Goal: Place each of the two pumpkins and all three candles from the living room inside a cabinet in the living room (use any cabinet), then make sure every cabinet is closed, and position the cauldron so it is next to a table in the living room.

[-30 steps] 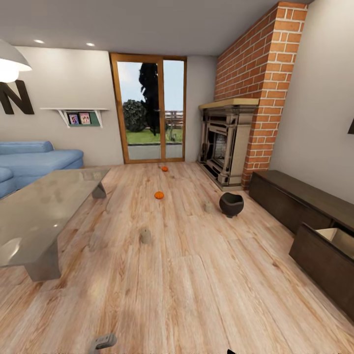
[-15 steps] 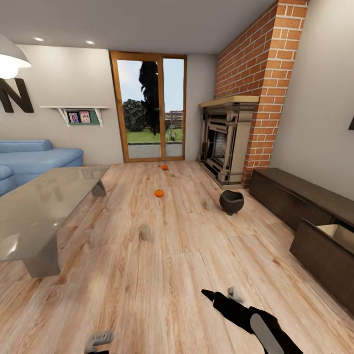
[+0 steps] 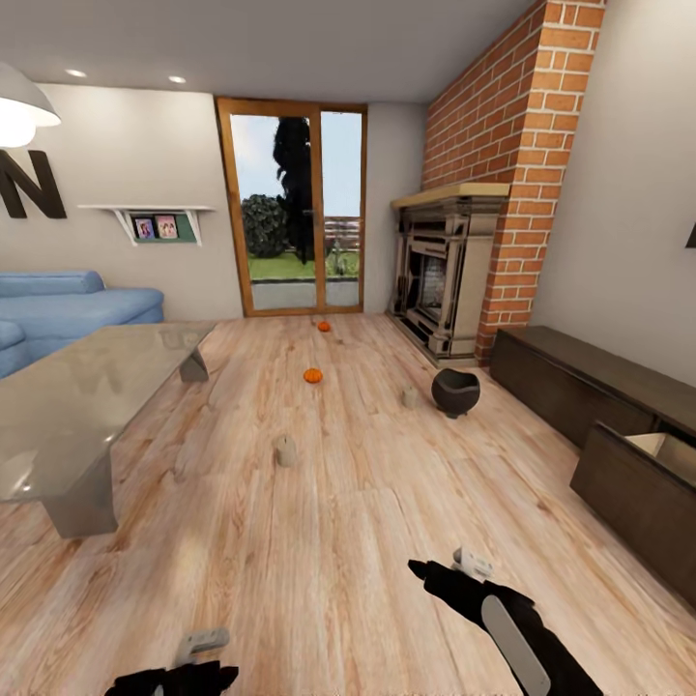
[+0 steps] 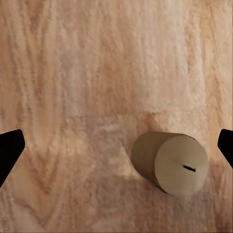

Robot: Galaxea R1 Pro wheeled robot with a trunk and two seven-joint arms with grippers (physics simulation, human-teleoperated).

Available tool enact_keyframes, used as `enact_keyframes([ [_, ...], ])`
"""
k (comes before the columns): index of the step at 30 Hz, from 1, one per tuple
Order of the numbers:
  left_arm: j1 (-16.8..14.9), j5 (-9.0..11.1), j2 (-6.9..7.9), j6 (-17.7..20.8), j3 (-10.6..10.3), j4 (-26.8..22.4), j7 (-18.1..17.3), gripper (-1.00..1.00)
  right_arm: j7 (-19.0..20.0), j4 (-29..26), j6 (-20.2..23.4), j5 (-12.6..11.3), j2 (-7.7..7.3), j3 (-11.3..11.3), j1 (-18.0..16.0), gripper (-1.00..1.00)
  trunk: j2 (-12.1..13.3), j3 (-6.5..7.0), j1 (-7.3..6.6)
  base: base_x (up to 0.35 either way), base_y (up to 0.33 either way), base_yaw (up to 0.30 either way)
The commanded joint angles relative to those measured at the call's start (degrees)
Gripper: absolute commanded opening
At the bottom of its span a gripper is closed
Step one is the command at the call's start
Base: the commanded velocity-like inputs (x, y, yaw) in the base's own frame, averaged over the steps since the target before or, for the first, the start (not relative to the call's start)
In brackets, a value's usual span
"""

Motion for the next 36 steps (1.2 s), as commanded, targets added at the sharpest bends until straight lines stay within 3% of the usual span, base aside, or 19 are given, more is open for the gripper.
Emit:
enact_keyframes([
  [1,-0.8,0.4,-0.27,0.3,-0.2,-0.1,1.5,1.0,-0.5,-0.3,0.1,-0.2,-0.04,0.3,0.0,1.0,-0.4,-0.25,0.21,0.0,0.0,0.0],
  [7,-3.8,0.4,-2.53,0.8,-0.2,-0.5,4.1,1.0,-0.8,-0.6,0.1,0.3,0.0,0.5,0.0,1.0,-2.8,-1.32,1.53,0.0,0.0,0.0],
  [10,-4.4,0.3,-5.02,0.5,-0.1,0.1,4.5,1.0,-1.5,-0.9,0.4,0.3,0.01,0.6,0.0,1.0,-4.1,-1.86,2.19,0.0,0.0,0.0],
  [18,-4.6,0.4,-9.18,-0.1,-0.3,1.5,9.7,1.0,-7.3,-5.4,0.2,0.2,-0.07,0.7,0.0,1.0,-4.5,-3.6,2.58,0.0,0.0,0.0],
  [21,-4.5,0.4,-9.59,-2.3,-0.2,3.6,9.9,1.0,-7.5,-5.8,0.1,0.3,-0.13,0.7,0.0,1.0,-4.6,-4.26,2.66,0.0,0.0,0.0],
  [22,-4.5,0.4,-9.78,-5.9,-0.3,6.3,10.1,1.0,-7.4,-6.3,0.1,0.3,-0.21,0.8,0.0,1.0,-4.6,-4.48,2.69,0.0,0.0,0.0],
  [23,-4.5,0.3,-9.85,-6.8,-0.4,7.1,10.1,1.0,-7.3,-6.8,0.2,0.3,-0.22,1.0,0.0,1.0,-4.6,-4.7,2.71,0.0,0.0,0.0],
  [27,-4.5,0.0,-9.98,-7.9,-0.5,8.3,10.2,1.0,-7.3,-12.5,0.7,0.0,-0.32,2.9,0.0,1.0,-4.7,-5.59,2.82,0.0,0.0,0.0],
  [31,-4.5,-0.1,-10.05,-8.2,-0.5,8.6,10.2,1.0,-7.2,-22.4,2.0,-0.6,-0.21,4.2,0.2,1.0,-4.7,-6.48,2.92,0.0,0.0,0.0],
  [36,-4.5,-0.1,-10.1,-8.3,-0.5,8.7,10.2,1.0,-7.2,-24.5,4.3,-0.7,-0.17,4.4,0.3,1.0,-4.8,-7.58,3.05,0.0,0.0,0.0],
])
